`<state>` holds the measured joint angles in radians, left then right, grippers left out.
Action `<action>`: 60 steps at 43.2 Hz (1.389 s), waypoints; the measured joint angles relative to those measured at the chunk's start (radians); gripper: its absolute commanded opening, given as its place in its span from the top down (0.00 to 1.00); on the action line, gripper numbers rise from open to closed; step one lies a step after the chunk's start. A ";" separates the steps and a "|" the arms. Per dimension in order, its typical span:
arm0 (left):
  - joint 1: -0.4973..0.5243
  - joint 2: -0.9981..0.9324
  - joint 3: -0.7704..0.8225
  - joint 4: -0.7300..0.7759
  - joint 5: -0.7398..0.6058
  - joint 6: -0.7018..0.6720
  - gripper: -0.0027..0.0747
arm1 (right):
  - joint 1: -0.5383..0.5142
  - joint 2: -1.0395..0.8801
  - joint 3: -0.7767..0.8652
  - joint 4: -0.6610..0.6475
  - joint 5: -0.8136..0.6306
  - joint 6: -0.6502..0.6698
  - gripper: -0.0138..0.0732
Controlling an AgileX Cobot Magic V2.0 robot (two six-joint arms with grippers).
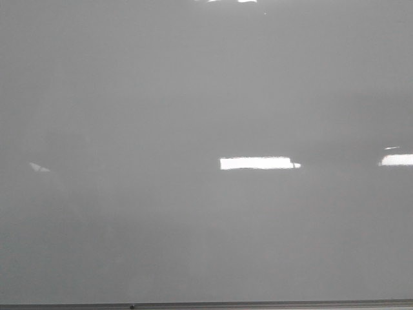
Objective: Write number 8 on whiteboard
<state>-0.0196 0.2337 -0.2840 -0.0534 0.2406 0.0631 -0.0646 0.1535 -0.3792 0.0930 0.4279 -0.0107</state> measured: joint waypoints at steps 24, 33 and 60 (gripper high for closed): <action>0.000 0.372 -0.084 -0.012 -0.059 0.000 0.10 | 0.000 0.295 -0.074 0.000 0.006 0.000 0.19; 0.000 0.466 -0.089 -0.122 -0.069 0.000 0.10 | 0.000 0.295 -0.074 0.000 -0.005 0.000 0.20; 0.039 1.137 -0.307 -0.239 -0.249 0.000 0.19 | 0.000 0.295 -0.074 0.000 -0.006 0.000 0.20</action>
<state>0.0196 1.3711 -0.5908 -0.2926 -0.0081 0.0631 -0.0646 0.4481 -0.4534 0.0930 0.4224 -0.0107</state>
